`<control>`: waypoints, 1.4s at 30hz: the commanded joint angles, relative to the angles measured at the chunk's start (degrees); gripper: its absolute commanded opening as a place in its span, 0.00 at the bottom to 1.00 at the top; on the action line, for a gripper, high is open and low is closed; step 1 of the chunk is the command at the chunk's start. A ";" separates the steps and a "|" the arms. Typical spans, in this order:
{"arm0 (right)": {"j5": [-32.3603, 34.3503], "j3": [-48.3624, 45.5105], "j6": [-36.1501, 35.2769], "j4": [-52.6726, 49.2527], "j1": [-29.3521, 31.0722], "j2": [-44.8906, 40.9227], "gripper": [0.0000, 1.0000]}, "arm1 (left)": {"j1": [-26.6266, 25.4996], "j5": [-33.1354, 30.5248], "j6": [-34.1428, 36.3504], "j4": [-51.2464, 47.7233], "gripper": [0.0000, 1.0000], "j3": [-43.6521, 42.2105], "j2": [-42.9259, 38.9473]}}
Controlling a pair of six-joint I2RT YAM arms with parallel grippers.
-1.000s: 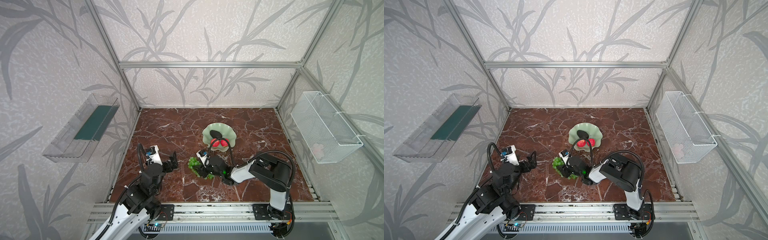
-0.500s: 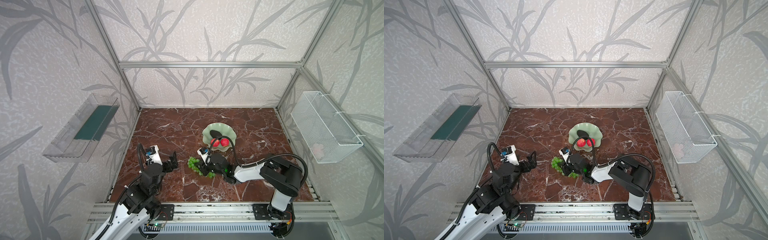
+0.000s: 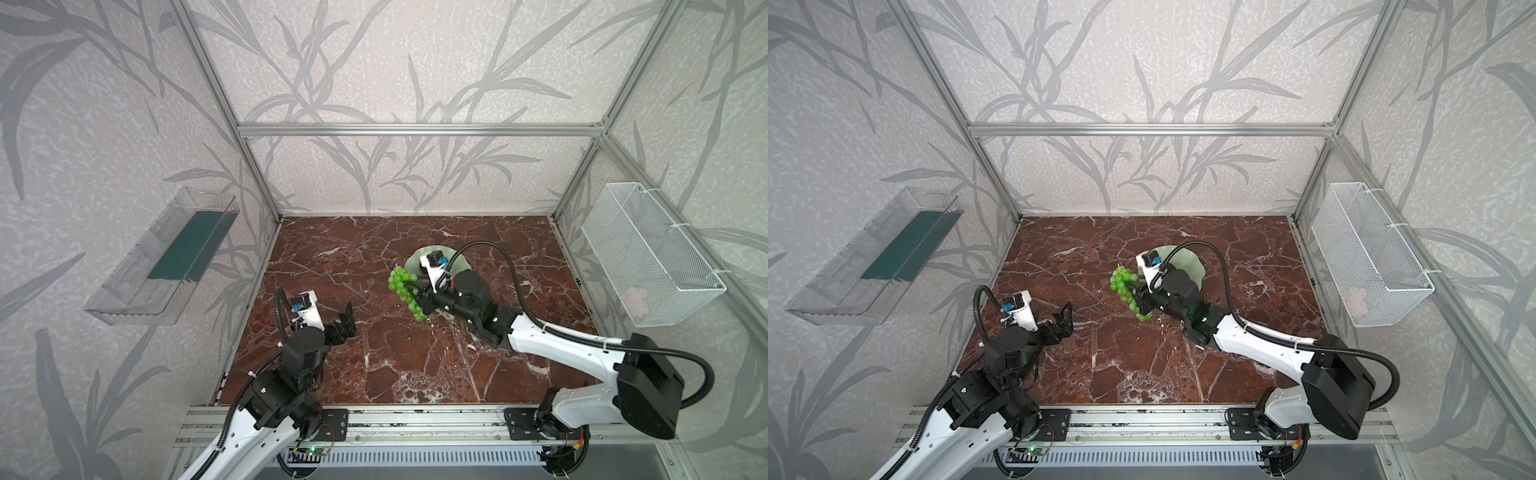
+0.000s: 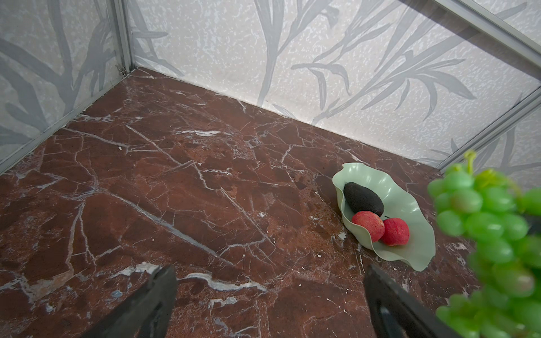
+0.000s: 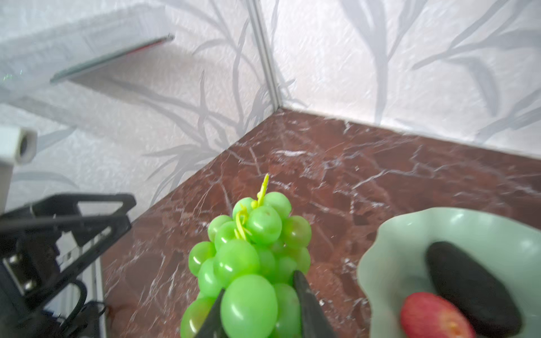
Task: Place and organize the fake fruits in the fruit bowl
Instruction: 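Grasp the grapes by the stem with the right gripper and lift, then lay the grapes over the fruit in the bowl and open the right gripper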
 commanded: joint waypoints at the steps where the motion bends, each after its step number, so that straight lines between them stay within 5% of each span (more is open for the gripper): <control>1: 0.18 2.78 -1.73 -6.80 -4.14 -2.47 0.29 | 0.21 -1.32 -1.06 -0.06 0.99 -0.48 -0.39; 17: -7.29 11.83 -3.01 -5.51 -23.21 14.42 0.31 | 0.20 -1.39 -0.93 -0.35 0.99 -0.05 -0.04; 30: -10.54 12.31 -3.31 0.48 -25.24 26.31 0.35 | 0.24 -2.73 -0.80 -1.00 0.99 -0.14 -0.10; 36: -11.23 11.89 -2.56 2.11 -25.50 27.27 0.71 | 0.21 -3.13 -0.54 -1.49 0.99 -0.40 -0.12; 42: -14.42 10.87 -3.03 5.78 -25.78 24.07 0.90 | 0.22 -4.65 0.55 -1.62 0.99 -0.16 -0.37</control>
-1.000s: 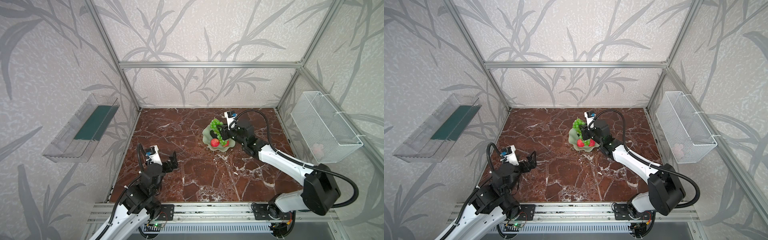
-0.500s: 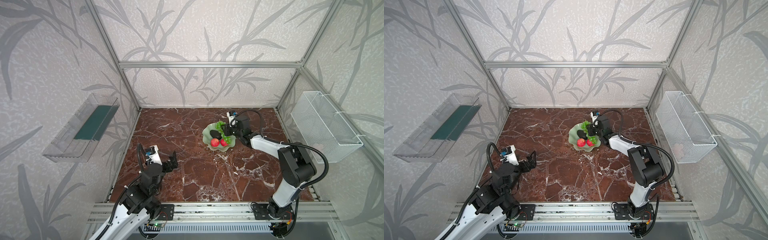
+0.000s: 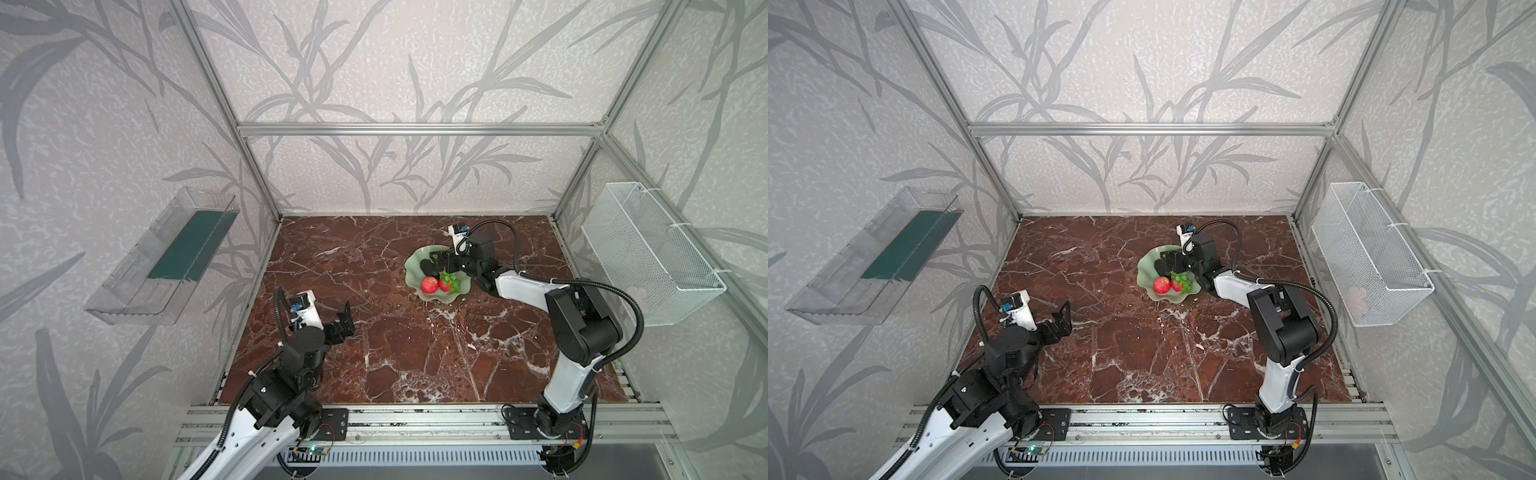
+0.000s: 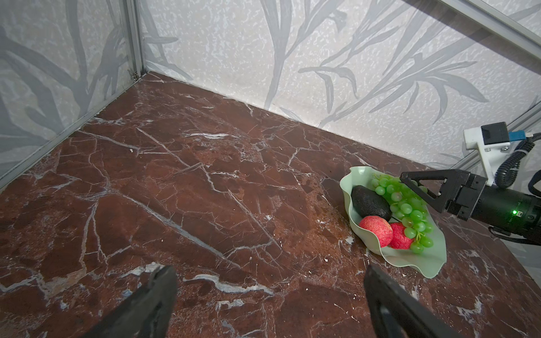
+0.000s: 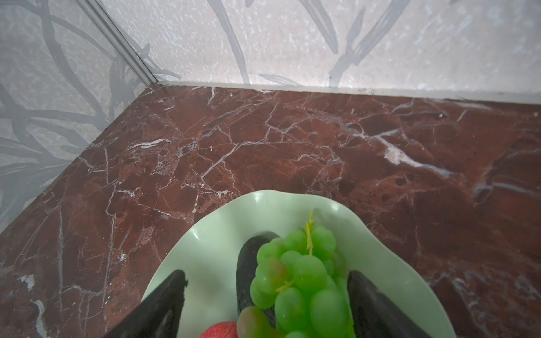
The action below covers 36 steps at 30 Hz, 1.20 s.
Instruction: Place and organize the fake fruits in the fruit bowl
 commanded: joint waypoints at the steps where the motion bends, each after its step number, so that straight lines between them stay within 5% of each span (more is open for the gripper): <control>1: -3.12 -1.02 -0.41 4.37 -0.20 -3.76 0.92 | 0.19 -3.15 0.61 -1.11 0.99 -0.14 -0.43; 3: -3.85 -2.18 -0.41 5.45 -0.20 -6.38 1.00 | 0.19 -5.22 1.67 0.02 0.99 -0.14 -0.25; 8: 0.05 -9.92 -0.82 8.51 -0.29 -16.75 0.99 | 0.33 -13.58 11.49 8.96 0.99 -1.49 2.46; 13: 10.79 -23.02 -6.20 4.13 -0.28 -32.77 0.99 | 0.93 -23.12 26.48 30.50 1.00 -7.74 10.86; 20: 29.36 -33.30 -14.22 -7.34 -1.00 -49.17 0.99 | 17.63 -10.78 29.80 56.58 1.00 -15.47 28.53; 25: 33.93 -38.46 -15.64 0.74 -5.44 -46.30 0.99 | 27.83 -0.34 25.11 68.71 0.99 -16.52 43.70; 35: 26.88 -44.91 -17.84 31.27 -13.09 -26.42 0.99 | 30.93 3.53 34.73 99.88 0.97 -11.24 75.21; 36: 26.33 -45.40 -18.69 34.81 -13.12 -24.24 0.99 | 30.81 3.60 33.64 95.14 0.97 -11.08 72.71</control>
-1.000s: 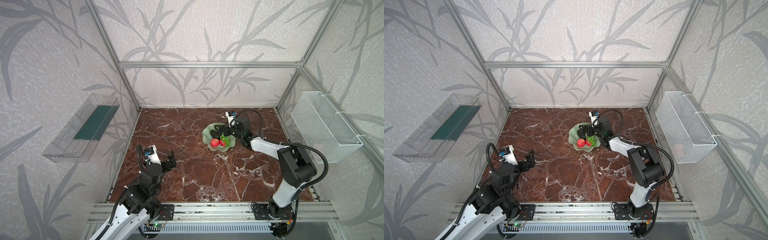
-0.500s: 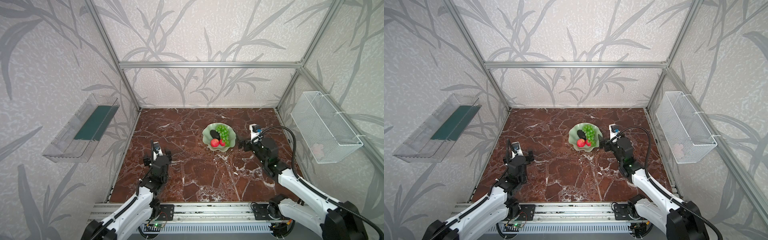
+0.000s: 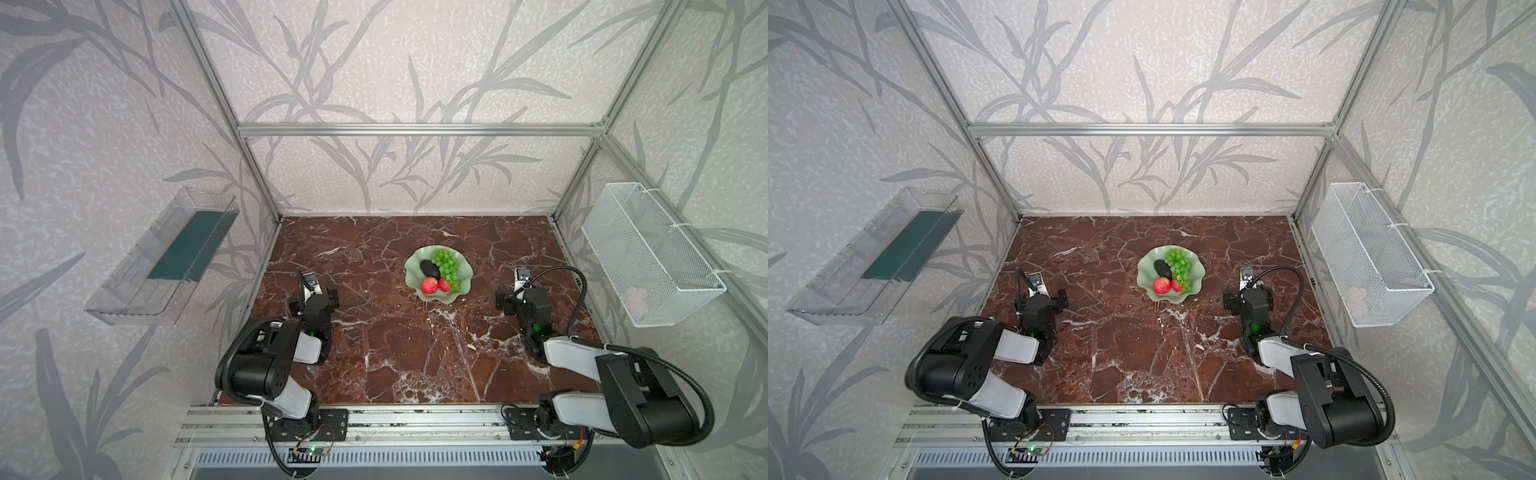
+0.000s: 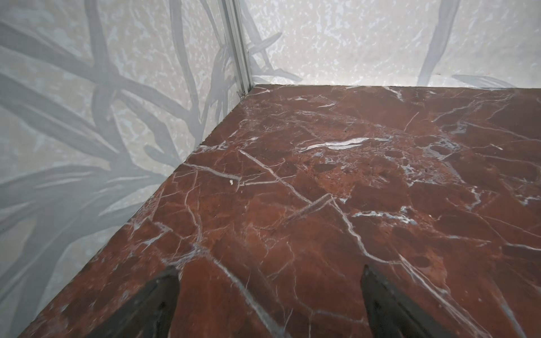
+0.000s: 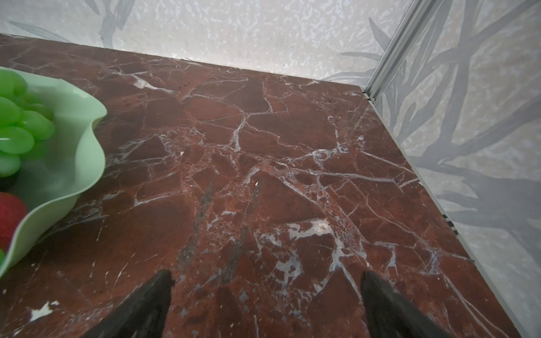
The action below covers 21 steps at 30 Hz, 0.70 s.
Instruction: Place and organize the fake fruits in the fruit bowl
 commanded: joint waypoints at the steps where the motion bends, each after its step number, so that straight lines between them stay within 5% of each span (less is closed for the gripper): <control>1: -2.52 -0.96 -2.49 17.46 -0.31 5.47 0.99 | 0.94 2.50 0.84 2.44 0.96 1.38 -1.65; 6: -5.30 -1.54 -4.43 30.31 -0.31 16.65 0.99 | 4.56 3.79 -2.19 -7.21 0.99 7.07 -0.92; 10: -5.95 0.41 -4.16 22.37 -0.13 13.97 0.99 | 4.81 4.35 -2.47 -6.42 0.99 6.80 -1.07; 21: -4.56 0.18 -4.53 24.98 0.04 15.37 0.99 | 4.97 6.74 -2.03 -8.06 0.99 7.36 -1.08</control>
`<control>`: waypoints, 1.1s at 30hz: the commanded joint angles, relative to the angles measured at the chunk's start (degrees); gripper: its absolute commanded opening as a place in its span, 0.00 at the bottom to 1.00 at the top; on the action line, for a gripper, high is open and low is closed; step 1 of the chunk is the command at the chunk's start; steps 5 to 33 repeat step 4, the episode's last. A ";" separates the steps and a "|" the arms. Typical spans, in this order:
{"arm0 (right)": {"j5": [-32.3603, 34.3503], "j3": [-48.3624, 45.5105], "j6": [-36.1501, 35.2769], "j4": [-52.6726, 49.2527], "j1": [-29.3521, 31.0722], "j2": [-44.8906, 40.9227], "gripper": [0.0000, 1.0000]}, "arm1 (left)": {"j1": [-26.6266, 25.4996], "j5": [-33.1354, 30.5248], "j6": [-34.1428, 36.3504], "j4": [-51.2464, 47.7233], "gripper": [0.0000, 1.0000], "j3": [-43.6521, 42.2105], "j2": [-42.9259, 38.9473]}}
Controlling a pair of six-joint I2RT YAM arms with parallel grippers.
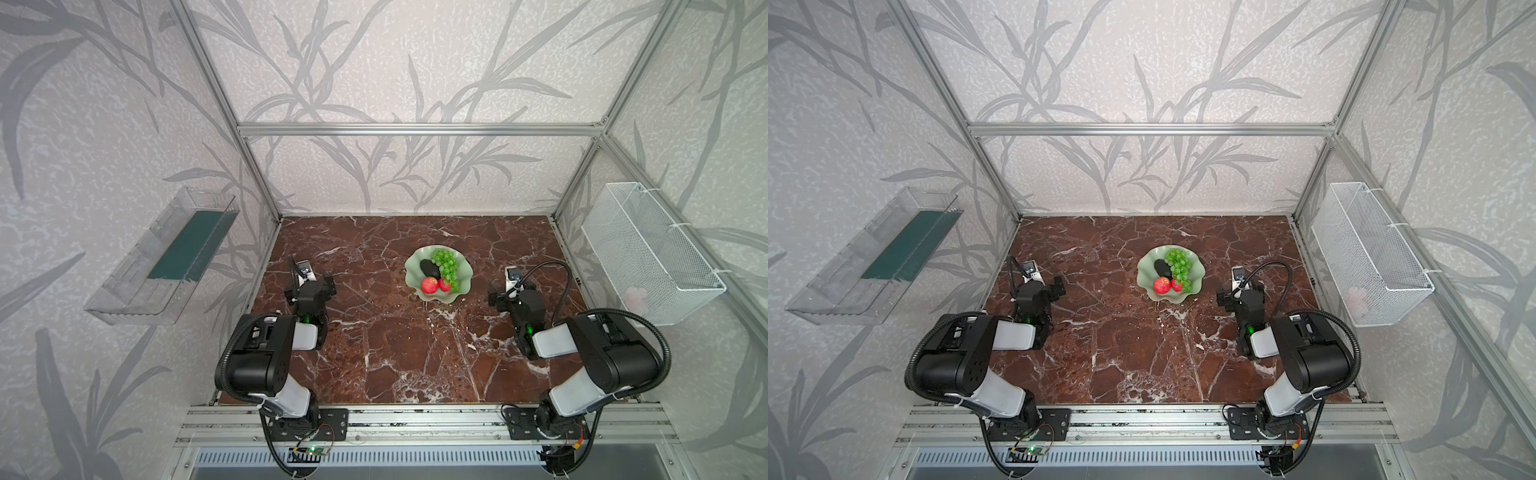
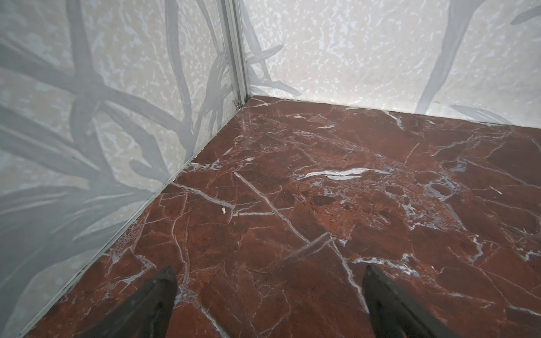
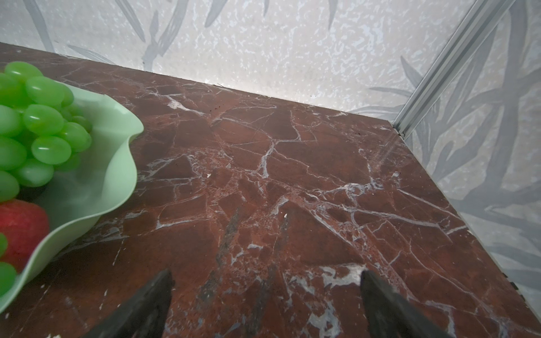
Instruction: Place and organize the fake fruits in the fruit bowl
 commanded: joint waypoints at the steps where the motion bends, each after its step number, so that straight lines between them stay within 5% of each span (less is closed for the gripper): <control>1: 0.48 0.45 -0.48 2.85 0.13 0.21 0.99 | 0.27 1.20 0.54 0.09 0.99 0.19 0.21; 33: 0.96 0.60 -0.33 2.60 0.13 0.12 0.99 | 0.18 0.87 0.53 0.48 0.99 -0.18 0.15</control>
